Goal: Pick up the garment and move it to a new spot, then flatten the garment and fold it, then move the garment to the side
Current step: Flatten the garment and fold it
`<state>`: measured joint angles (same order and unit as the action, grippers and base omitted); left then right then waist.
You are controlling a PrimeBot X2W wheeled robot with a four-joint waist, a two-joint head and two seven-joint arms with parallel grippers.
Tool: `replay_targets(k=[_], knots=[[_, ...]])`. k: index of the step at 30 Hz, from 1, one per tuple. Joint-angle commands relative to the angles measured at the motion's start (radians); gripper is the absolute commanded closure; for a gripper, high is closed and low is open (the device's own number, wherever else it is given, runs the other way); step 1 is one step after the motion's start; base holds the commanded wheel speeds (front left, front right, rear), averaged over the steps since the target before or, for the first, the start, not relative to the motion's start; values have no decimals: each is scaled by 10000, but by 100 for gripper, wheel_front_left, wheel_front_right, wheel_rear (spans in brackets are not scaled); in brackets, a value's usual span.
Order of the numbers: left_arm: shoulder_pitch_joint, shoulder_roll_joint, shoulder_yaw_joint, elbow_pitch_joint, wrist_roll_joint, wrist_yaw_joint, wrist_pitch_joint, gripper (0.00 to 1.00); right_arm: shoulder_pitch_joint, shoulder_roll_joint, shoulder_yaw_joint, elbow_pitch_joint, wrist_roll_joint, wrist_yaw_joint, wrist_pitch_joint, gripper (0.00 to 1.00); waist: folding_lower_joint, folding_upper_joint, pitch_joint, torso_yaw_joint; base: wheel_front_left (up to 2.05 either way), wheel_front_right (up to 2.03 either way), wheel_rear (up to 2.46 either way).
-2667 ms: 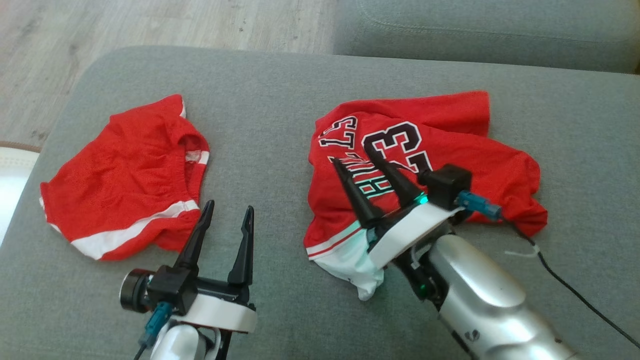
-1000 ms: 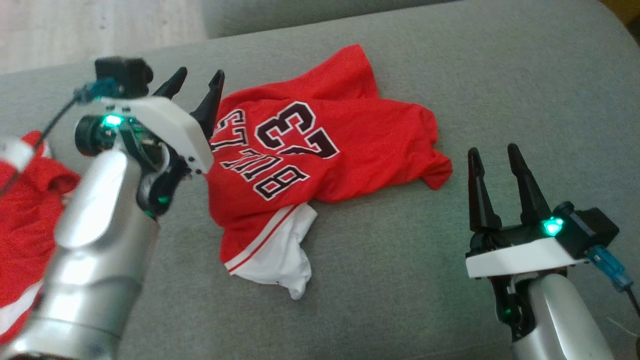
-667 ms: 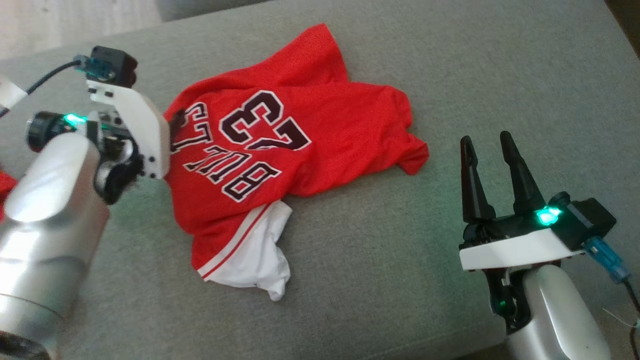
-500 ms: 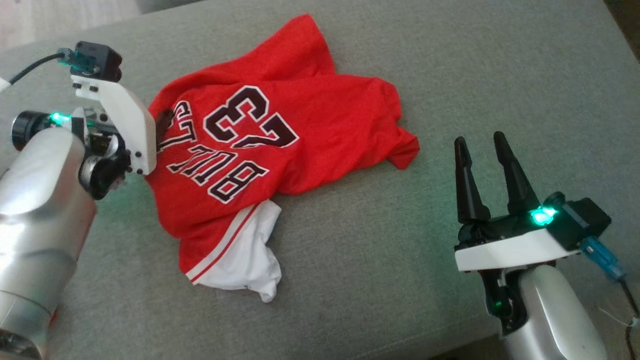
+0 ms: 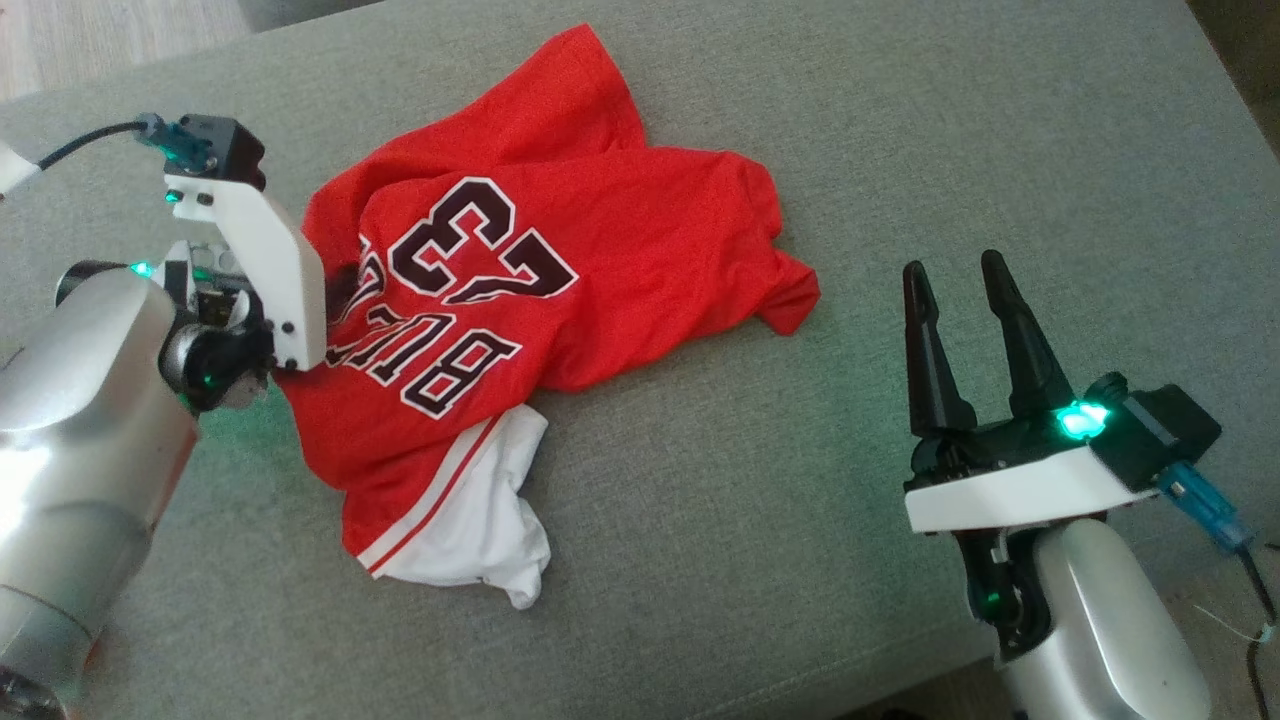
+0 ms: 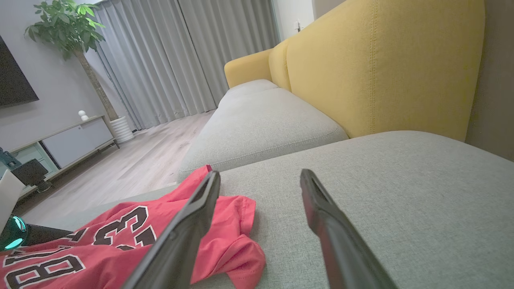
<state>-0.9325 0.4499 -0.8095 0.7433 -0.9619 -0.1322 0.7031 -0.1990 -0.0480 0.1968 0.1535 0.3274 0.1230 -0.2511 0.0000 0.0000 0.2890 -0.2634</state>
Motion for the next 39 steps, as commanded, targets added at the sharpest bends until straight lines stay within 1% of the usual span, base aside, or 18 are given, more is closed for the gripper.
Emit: replay_targets(k=[1, 5, 9, 13, 14, 18, 23, 27, 28, 29, 30, 31, 32, 35, 39], knots=[[-669, 496, 273, -295, -126, 16, -96, 100, -238, -22, 226, -365, 47, 77, -107, 0, 0, 0, -3, 2, 0, 0, 0], [-971, 681, 22, -215, -108, 16, -792, 100, -249, -22, 207, -393, 35, 77, -107, 0, 0, 0, 10, -23, 0, 0, 0], [-1382, 735, -78, 36, 133, 16, -1778, 100, -235, -22, 188, -410, 50, 77, -107, 0, 0, 0, 35, -30, 0, 0, 0], [-1938, 776, -231, 422, 772, 16, -3255, 100, -237, -22, 224, -402, 53, 77, -107, 0, 0, 0, 33, -51, 0, 0, 0], [-1938, 776, -231, 422, 772, 16, -3255, 100, -237, -22, 224, -402, 53, 77, -107, 0, 0, 0, 33, -51, 0, 0, 0], [-2543, 772, -498, 949, 1628, 30, -4772, 100, -226, -22, 235, -416, 59, 77, -107, 0, 0, 0, -9, -80, 0, 0, 0], [-3217, 591, -734, 1640, 2528, 171, -6576, 100, -192, -22, 283, -401, 64, 77, -107, 0, 0, 0, -90, -117, 0, 0, 0], [-3482, 353, -1065, 2236, 3046, 198, -7366, 100, -165, -22, 315, -394, 82, 77, -107, 0, 0, 0, -135, -145, 0, 0, 0], [-3539, 293, -1145, 2384, 3168, 239, -7532, 100, -164, -22, 321, -394, 86, 77, -107, 0, 0, 0, -134, -150, 0, 0, 0], [-3616, 246, -1199, 2535, 3301, 374, -7757, 100, -164, -22, 328, -400, 95, 77, -107, 0, 0, 0, -128, -156, 0, 0, 0], [-3699, 211, -1258, 2683, 3462, 564, -8024, 85, -166, -22, 337, -409, 104, 77, -107, 0, 0, 0, -117, -163, 0, 0, 0], [-3756, 163, -1314, 2837, 3597, 746, -8255, 10, -168, -22, 344, -416, 113, 77, -107, 0, 0, 0, -113, -166, 0, 0, 0], [-3785, 96, -1338, 3004, 3658, 876, -8396, 0, -168, -22, 351, -423, 120, 77, -107, 0, 0, 0, -112, -165, 0, 0, 0], [-3829, -96, -1356, 3441, 3693, 1043, -8690, 0, -144, -22, 357, -423, 121, 77, -107, 0, 0, 0, -150, -129, 0, 0, 0], [-3826, -259, -1268, 3817, 3596, 1048, -9111, 0, -101, -22, 285, -378, 71, 77, -107, 0, 0, 0, -314, 21, 0, 0, 0]])
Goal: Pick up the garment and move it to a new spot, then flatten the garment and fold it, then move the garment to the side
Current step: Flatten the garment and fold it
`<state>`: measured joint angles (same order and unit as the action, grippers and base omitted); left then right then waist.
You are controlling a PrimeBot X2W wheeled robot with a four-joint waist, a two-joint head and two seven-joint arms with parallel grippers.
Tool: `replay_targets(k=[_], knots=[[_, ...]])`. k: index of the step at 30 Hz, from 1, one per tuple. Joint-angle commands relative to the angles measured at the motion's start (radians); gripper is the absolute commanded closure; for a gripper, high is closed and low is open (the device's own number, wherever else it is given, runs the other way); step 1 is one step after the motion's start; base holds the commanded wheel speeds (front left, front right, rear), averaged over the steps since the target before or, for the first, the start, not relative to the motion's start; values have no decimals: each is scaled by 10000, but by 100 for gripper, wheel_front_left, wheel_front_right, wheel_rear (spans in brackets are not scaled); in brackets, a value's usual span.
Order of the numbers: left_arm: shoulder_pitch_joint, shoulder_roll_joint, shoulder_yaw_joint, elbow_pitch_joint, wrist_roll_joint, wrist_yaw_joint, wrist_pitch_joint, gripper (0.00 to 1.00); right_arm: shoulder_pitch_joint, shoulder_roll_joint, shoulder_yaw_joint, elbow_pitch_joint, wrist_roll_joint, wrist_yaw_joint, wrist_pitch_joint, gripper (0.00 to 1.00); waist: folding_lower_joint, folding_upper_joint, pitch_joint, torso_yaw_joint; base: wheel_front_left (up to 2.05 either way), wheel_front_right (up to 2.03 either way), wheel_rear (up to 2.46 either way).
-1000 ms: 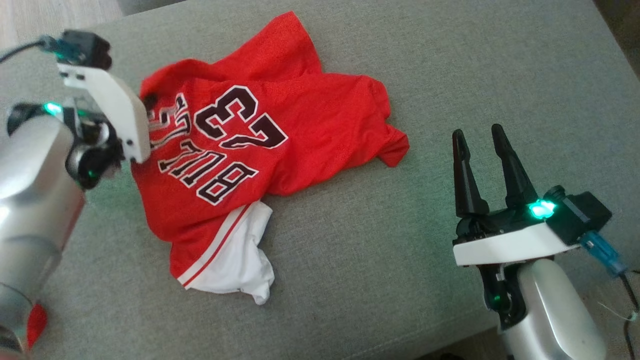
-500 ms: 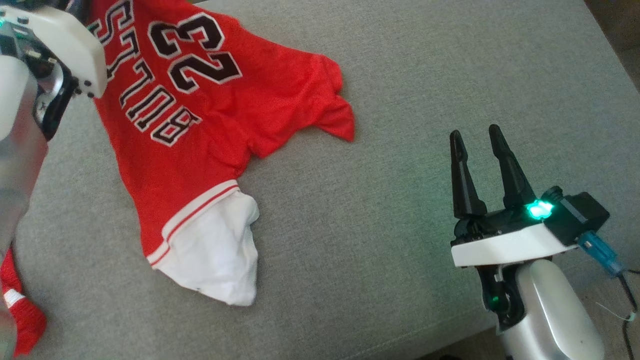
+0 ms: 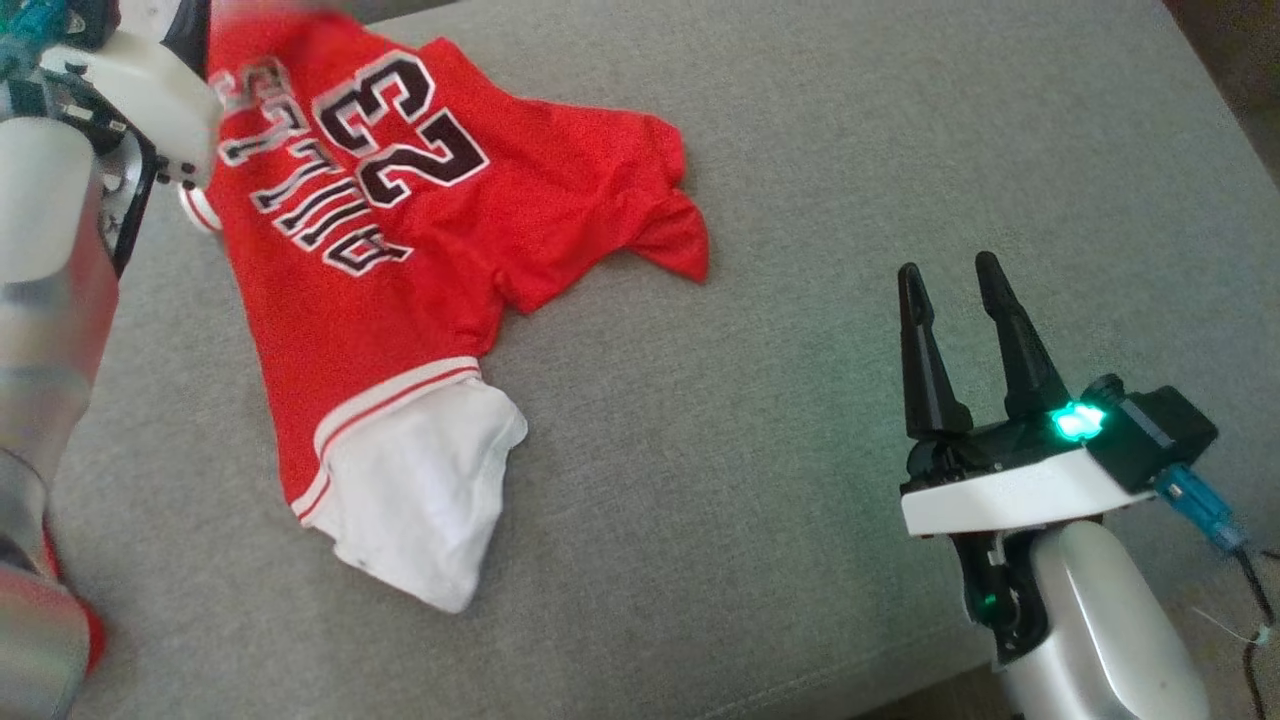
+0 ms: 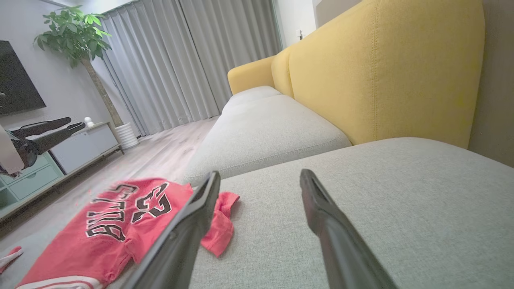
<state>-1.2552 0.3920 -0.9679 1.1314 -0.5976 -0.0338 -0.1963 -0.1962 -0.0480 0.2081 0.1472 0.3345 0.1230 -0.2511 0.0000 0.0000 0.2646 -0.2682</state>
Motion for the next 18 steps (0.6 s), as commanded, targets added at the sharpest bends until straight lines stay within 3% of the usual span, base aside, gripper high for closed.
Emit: replay_targets(k=[1, 10, 18], knots=[[-593, 281, 370, -7, -101, 62, -213, 0, -120, -22, 150, -307, -19, 77, -107, 0, 0, 0, -128, 127, 0, 0, 0], [-111, 55, 1212, -453, -723, 47, -642, 0, 37, -22, -256, -269, -299, 77, -107, 0, 0, 0, -720, 1086, 0, 0, 0], [2102, 416, 2643, -3190, -717, 584, -652, 0, 260, -22, -895, -208, -513, 77, -107, 0, 0, 0, -1292, 2244, 0, 0, 0]])
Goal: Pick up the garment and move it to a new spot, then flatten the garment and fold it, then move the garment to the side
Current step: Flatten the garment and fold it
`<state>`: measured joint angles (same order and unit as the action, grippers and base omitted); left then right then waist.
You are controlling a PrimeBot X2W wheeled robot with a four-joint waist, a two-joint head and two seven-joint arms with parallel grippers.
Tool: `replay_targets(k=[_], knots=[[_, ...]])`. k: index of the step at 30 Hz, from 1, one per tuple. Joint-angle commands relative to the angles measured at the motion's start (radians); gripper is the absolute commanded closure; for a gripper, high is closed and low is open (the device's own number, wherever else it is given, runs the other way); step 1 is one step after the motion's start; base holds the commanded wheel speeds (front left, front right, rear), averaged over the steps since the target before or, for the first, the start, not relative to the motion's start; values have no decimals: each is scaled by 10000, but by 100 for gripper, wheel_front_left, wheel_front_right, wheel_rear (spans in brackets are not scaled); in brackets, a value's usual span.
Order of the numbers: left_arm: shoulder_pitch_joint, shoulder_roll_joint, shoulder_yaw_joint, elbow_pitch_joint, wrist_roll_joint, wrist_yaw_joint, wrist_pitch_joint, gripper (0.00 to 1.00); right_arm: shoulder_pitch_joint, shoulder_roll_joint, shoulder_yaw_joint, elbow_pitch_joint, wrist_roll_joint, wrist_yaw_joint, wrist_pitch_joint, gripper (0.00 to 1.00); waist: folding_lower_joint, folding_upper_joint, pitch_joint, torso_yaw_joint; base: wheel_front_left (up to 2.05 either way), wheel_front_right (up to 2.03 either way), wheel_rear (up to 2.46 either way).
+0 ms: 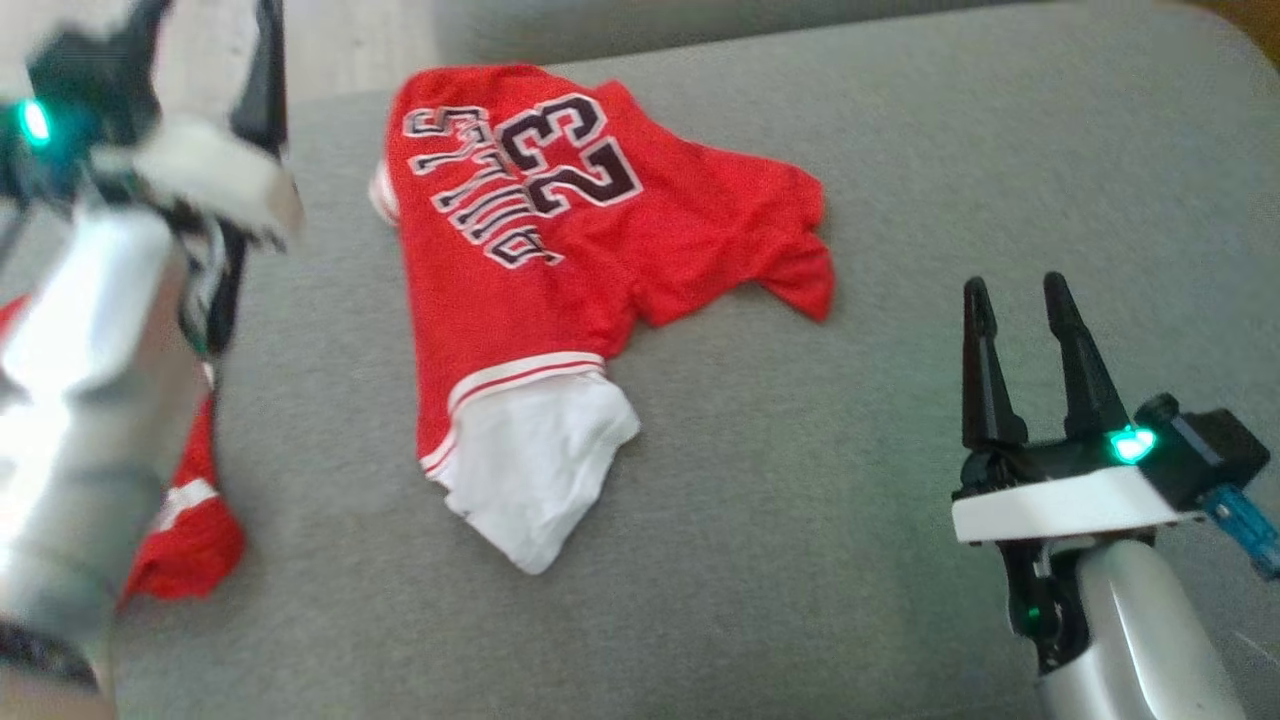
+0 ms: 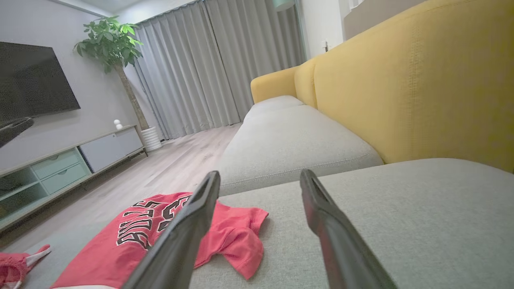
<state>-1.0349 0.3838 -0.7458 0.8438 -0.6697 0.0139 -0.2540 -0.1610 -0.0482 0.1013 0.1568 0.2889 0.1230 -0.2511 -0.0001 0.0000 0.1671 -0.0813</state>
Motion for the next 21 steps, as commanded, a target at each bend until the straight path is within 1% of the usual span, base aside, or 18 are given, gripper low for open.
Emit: replay_targets(k=[1, 2, 6, 12, 16, 19, 21], knots=[[344, 519, 623, -705, -12, 177, -76, 0, -53, -20, 123, -294, -74, 77, -107, 0, 1, 0, -405, 495, 0, 0, 0], [344, 519, 623, -705, -12, 177, -76, 0, -53, -20, 123, -294, -74, 77, -107, 0, 1, 0, -405, 495, 0, 0, 0], [2288, 469, 1227, -2251, -22, 471, -76, 0, 120, -20, -17, -255, -145, 77, -107, 0, 1, 0, -724, 916, 0, 0, 0], [5064, 228, 2049, -4307, 63, 1092, -77, 0, 318, -20, 27, -243, -200, 77, -107, 0, 1, 0, -1064, 1226, 0, 0, 0], [6627, -110, 2672, -5435, 326, 1419, -77, 0, 430, -20, 123, -238, -264, 77, -107, 0, 1, 0, -1228, 1240, 0, 0, 0], [7606, -467, 3175, -6015, 568, 1551, -77, 0, 492, -20, 168, -234, -283, 77, -107, 0, 1, 0, -1296, 1202, 0, 0, 0], [8095, -729, 3464, -6288, 739, 1527, -77, 0, 536, -20, 149, -249, -291, 77, -107, 0, 1, 0, -1319, 1192, 0, 0, 0]])
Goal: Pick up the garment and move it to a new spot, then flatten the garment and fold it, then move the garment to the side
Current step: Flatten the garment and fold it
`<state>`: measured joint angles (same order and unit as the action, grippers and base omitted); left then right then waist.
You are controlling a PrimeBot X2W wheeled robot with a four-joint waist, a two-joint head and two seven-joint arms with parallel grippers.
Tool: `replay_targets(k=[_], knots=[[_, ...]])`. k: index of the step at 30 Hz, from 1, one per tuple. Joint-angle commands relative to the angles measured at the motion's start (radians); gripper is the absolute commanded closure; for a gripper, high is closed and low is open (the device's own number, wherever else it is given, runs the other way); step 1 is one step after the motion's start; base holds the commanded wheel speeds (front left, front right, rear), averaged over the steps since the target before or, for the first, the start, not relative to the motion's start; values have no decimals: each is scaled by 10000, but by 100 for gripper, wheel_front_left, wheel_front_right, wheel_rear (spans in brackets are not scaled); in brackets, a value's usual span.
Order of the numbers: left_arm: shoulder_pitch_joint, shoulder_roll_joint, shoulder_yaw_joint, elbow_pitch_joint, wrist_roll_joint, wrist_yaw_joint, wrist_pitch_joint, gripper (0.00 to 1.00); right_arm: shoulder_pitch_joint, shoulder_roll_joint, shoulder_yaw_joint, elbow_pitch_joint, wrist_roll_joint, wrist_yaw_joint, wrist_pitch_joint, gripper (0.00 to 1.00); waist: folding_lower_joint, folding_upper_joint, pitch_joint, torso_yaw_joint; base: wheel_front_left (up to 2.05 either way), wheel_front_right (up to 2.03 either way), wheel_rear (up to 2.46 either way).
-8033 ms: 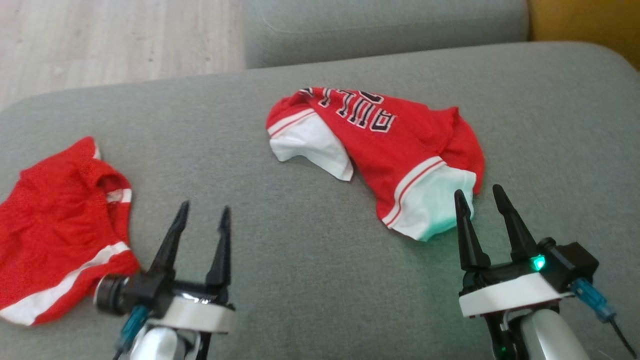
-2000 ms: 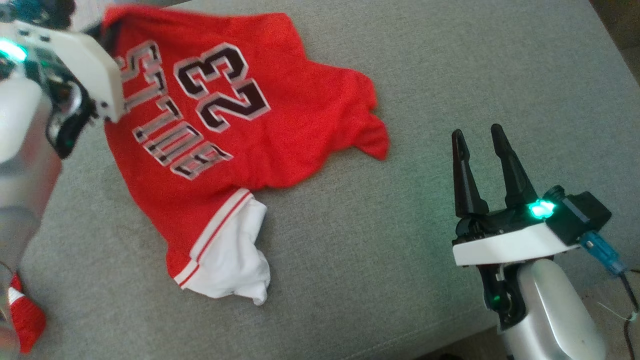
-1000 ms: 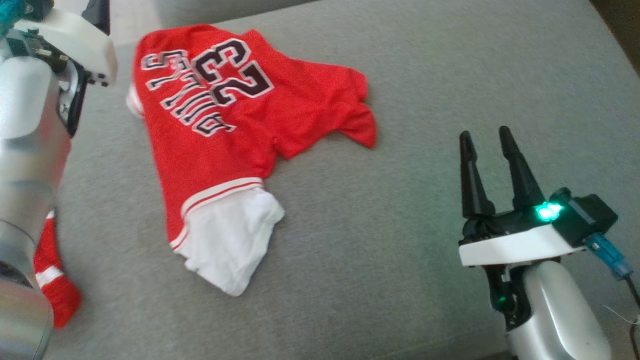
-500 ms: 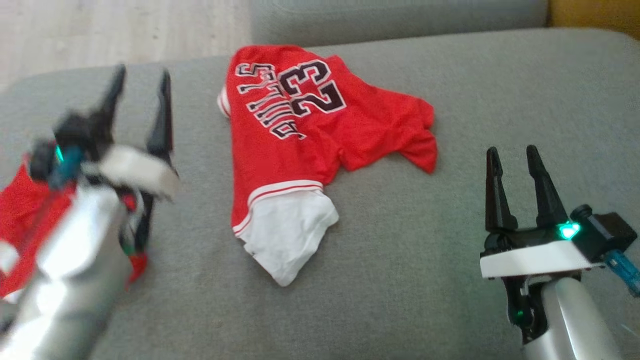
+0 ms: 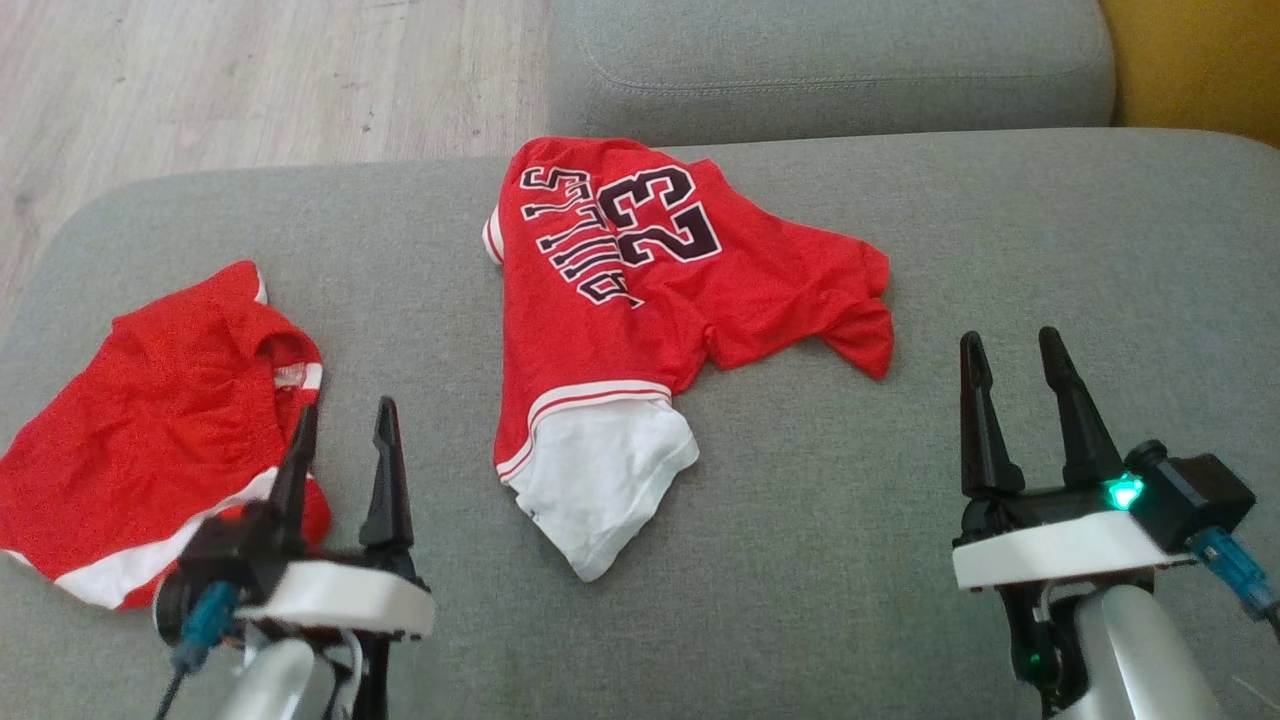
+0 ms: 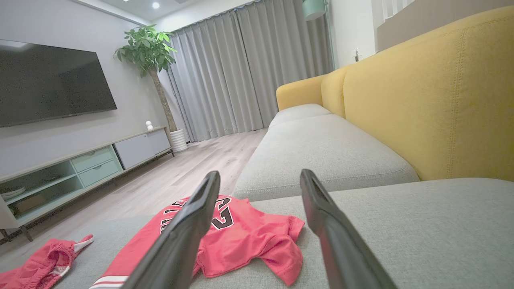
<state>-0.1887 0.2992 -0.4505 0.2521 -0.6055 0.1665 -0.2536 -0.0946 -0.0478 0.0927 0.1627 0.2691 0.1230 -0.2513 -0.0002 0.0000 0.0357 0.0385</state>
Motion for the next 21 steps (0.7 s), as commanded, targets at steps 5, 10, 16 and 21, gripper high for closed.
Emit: replay_targets(k=[5, 10, 16, 21], knots=[[295, -377, 798, -563, 488, -365, -81, 0, -78, -24, 169, -333, -161, 77, -105, 0, 2, 0, -10, -28, 0, 0, 0], [490, -533, -34, 49, 477, -1349, 111, 0, -35, -24, 66, -316, -98, 77, -105, 0, 2, 0, 49, -69, 0, 0, 0], [729, -657, -877, 437, 347, -2027, 839, 0, -4, -24, 86, -222, -83, 77, -105, 0, 2, 0, 67, -113, 0, 0, 0], [876, -710, -1146, 690, -109, -2262, 1739, 0, -49, -24, 124, -178, -48, 77, -105, 0, 2, 0, 67, -207, 0, 0, 0]])
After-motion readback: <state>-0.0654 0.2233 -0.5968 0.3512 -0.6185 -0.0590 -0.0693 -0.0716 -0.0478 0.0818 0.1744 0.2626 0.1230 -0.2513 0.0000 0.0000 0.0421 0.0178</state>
